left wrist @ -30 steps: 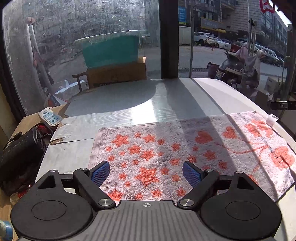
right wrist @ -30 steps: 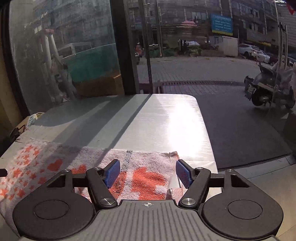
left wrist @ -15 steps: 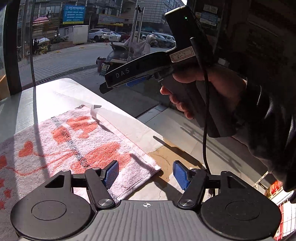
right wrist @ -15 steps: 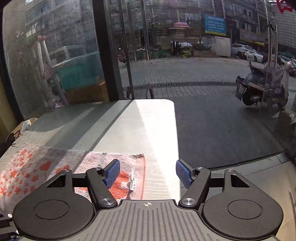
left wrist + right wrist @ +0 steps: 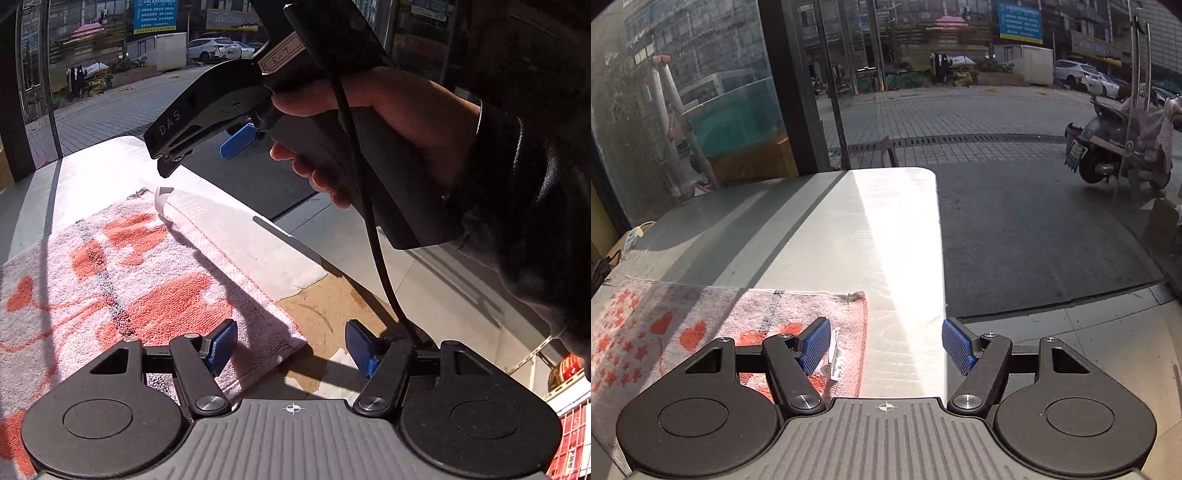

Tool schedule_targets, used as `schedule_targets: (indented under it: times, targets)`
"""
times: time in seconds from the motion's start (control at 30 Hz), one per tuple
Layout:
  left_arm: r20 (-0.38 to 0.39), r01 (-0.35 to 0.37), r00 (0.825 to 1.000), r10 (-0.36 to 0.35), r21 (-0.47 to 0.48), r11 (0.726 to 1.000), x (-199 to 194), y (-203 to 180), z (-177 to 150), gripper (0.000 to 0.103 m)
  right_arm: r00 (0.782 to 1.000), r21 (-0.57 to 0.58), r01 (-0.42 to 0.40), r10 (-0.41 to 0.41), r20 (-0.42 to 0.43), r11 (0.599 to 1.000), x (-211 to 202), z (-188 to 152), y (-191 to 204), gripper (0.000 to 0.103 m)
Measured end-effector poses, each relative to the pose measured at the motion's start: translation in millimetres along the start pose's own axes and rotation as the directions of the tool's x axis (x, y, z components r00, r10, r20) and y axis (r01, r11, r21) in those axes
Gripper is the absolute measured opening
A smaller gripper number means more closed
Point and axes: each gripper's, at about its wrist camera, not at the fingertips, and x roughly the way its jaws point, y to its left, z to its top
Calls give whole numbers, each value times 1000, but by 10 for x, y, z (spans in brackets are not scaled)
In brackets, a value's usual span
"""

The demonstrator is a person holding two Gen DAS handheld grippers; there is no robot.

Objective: Fold towel
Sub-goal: 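Move the left tool to the towel edge and grasp it, then grasp the same towel edge with the right tool beside the left tool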

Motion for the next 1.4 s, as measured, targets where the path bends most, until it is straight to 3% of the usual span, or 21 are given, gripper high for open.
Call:
schedule_targets:
  times: [0.13, 0.37, 0.47, 0.63, 0.77, 0.87, 0.93, 1.0, 1.03, 1.1, 1.4]
  targets:
    - [-6, -13, 1000, 13, 8, 1000, 32, 9, -2, 54, 1000, -1, -5, 5, -6, 1000, 51, 25, -11, 68]
    - [-9, -61, 998, 61, 26, 998, 43, 23, 15, 18, 999, 42, -19, 21, -41, 999, 228, 123, -79, 68]
    - [-14, -71, 997, 71, 18, 997, 37, 43, 31, 9, 998, 66, -7, 11, -66, 998, 358, 201, -97, 68]
    - [-20, -64, 998, 64, -11, 998, 19, 73, 48, 8, 992, 87, -28, 39, -124, 996, 634, 371, -52, 68]
    - [-21, -51, 998, 51, -29, 998, 1, 99, 50, 8, 981, 56, -8, 19, -193, 998, 885, 425, 66, 68]
    - [-19, -40, 999, 39, -38, 998, -8, 123, 45, 7, 981, -19, 22, -26, -191, 1000, 940, 416, 176, 67]
    - [-18, -33, 999, 32, -42, 999, -9, 138, 41, 7, 982, -48, 25, -33, -183, 999, 953, 405, 208, 59]
    - [-16, -28, 1000, 27, -44, 999, -7, 150, 39, 8, 985, -63, 15, -26, -173, 998, 952, 399, 216, 27]
    - [-15, -25, 1000, 24, -46, 999, -7, 156, 39, 7, 984, -63, -5, -6, -177, 998, 946, 405, 209, 19]
    - [-14, -20, 1000, 19, -50, 999, 3, 184, 39, 8, 984, -66, -15, 3, -180, 998, 954, 395, 218, 13]
    - [48, 22, 999, -16, -129, 991, -269, 402, 48, 7, 993, -1, -66, 66, -99, 998, 700, 516, 236, 12]
